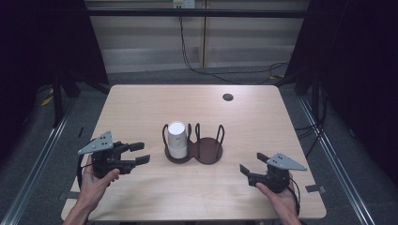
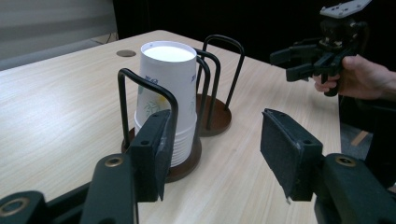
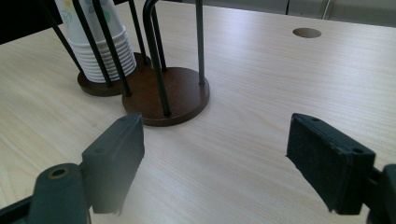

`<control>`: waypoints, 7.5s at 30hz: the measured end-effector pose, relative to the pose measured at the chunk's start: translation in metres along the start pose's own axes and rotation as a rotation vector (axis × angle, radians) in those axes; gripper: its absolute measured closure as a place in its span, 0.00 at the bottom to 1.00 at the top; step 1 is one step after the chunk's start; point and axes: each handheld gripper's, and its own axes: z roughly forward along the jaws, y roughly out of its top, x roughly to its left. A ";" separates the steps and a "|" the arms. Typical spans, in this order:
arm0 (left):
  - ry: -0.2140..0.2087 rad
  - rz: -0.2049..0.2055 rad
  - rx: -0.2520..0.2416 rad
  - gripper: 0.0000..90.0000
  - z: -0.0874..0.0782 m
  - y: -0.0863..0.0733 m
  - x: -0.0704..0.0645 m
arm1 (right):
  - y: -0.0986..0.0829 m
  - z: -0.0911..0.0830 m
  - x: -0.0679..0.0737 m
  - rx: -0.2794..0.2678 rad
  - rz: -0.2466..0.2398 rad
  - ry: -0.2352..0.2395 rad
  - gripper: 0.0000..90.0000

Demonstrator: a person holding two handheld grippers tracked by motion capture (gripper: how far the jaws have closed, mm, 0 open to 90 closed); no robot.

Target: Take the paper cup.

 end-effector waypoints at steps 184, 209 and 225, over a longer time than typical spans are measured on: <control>0.096 0.058 0.671 0.41 0.130 0.128 0.025 | -0.002 0.007 0.007 0.073 -0.049 0.083 0.20; 0.093 0.041 0.548 0.41 0.109 0.145 0.020 | -0.002 0.007 0.008 0.076 -0.050 0.083 0.20; 0.127 0.095 0.485 0.41 0.092 0.150 0.012 | -0.002 0.007 0.008 0.081 -0.049 0.083 0.20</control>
